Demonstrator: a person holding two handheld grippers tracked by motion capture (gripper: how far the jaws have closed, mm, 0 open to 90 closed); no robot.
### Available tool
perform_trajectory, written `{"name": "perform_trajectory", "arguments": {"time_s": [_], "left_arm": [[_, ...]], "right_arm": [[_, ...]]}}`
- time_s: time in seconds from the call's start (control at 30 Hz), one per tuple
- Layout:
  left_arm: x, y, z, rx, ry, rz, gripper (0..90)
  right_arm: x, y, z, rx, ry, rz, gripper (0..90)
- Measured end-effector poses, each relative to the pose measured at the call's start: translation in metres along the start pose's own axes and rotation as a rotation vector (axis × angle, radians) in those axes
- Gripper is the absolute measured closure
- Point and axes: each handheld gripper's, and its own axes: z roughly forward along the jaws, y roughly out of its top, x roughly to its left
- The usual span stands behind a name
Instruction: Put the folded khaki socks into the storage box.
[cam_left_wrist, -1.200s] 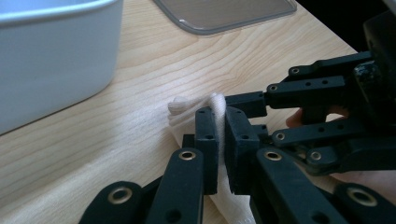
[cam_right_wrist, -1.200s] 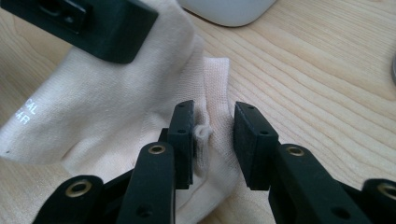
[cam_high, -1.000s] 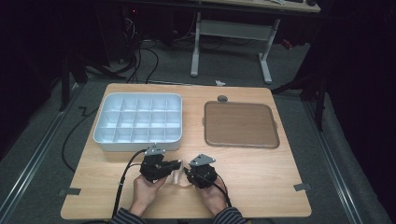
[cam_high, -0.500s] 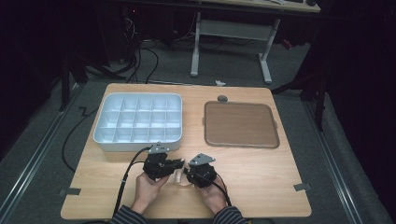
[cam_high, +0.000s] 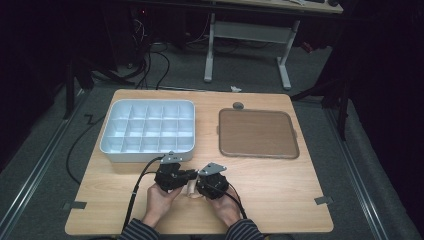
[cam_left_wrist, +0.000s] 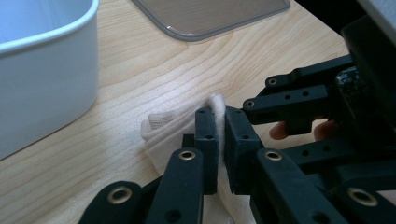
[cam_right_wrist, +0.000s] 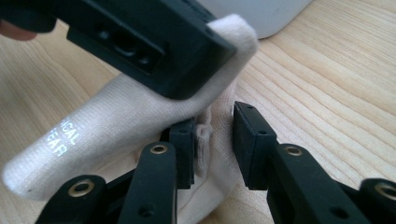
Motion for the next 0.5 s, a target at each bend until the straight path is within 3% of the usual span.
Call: {"name": "perform_trajectory", "arguments": {"time_s": [0.23,0.37,0.5], "left_arm": [[0.0,0.0,-0.002,-0.002,0.022,0.001,85.3],[0.001,-0.001,-0.003,0.01,0.038,0.006,85.3],[0.0,-0.002,-0.001,0.008,0.04,0.001,85.3]], "right_arm": [[-0.002,0.0,-0.009,-0.026,-0.017,0.021,66.5],[-0.008,-0.005,-0.032,-0.082,-0.019,0.078,64.4],[-0.008,-0.013,-0.036,-0.061,-0.013,0.079,64.4]]}}
